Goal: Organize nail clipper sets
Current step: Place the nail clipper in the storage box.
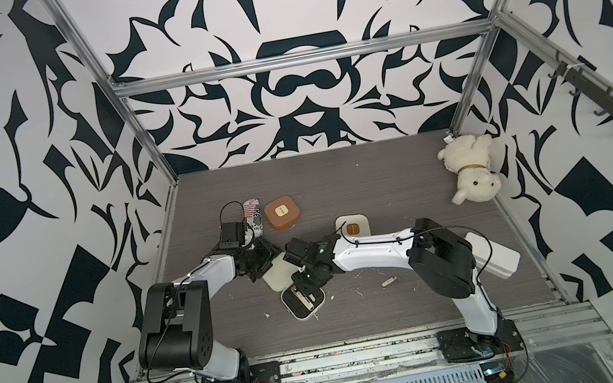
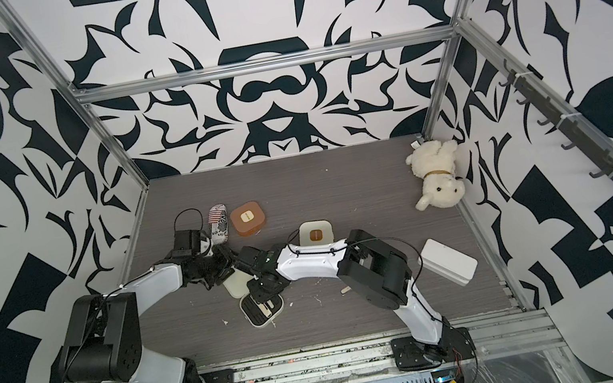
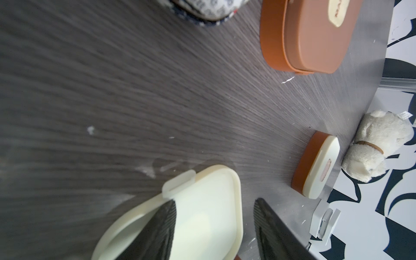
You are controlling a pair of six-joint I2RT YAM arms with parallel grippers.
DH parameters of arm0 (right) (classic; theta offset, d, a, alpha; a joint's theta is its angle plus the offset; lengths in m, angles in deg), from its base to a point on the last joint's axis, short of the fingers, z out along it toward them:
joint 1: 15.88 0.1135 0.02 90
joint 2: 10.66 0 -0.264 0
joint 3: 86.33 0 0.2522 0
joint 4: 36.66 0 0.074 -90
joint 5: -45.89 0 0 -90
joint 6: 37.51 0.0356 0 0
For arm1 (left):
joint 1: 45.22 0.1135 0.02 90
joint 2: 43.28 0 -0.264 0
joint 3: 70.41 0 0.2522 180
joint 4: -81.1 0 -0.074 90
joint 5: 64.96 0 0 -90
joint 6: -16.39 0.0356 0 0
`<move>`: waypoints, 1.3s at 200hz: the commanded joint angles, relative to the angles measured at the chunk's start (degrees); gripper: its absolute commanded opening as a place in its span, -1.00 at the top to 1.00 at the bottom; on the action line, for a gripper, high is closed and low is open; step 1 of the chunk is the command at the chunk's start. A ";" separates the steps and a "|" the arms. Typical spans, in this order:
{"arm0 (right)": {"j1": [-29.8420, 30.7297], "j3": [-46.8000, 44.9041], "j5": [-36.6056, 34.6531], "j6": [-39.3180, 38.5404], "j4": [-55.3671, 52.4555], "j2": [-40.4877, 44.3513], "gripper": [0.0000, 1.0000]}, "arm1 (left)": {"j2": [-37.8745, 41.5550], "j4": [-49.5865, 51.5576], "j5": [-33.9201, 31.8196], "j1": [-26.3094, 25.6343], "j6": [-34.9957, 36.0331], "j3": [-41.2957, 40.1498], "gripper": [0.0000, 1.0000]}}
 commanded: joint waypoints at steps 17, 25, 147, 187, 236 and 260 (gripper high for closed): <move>-0.04 -0.40 -1.90 0.65 -1.16 -0.09 0.66 | -1.67 5.83 -2.84 0.19 0.87 -1.76 -0.20; 0.06 -0.57 -2.37 0.61 -1.49 -0.04 0.67 | -1.67 5.84 -2.85 0.19 0.90 -1.76 -0.20; 3.07 1.97 -9.56 0.51 -7.28 -2.73 0.76 | -2.05 5.57 -2.90 0.19 0.76 -1.86 -0.20; 3.01 3.73 -9.74 0.29 -6.82 -1.85 0.68 | -2.35 5.36 -2.80 0.19 0.82 -2.02 -0.20; 2.60 7.29 -9.74 -0.41 -7.98 -2.79 0.62 | -2.54 5.13 -2.72 0.10 0.82 -2.02 -0.20; 2.25 7.85 -9.83 -0.44 -8.12 -2.77 0.61 | -2.50 5.18 -2.76 0.10 0.82 -2.03 -0.20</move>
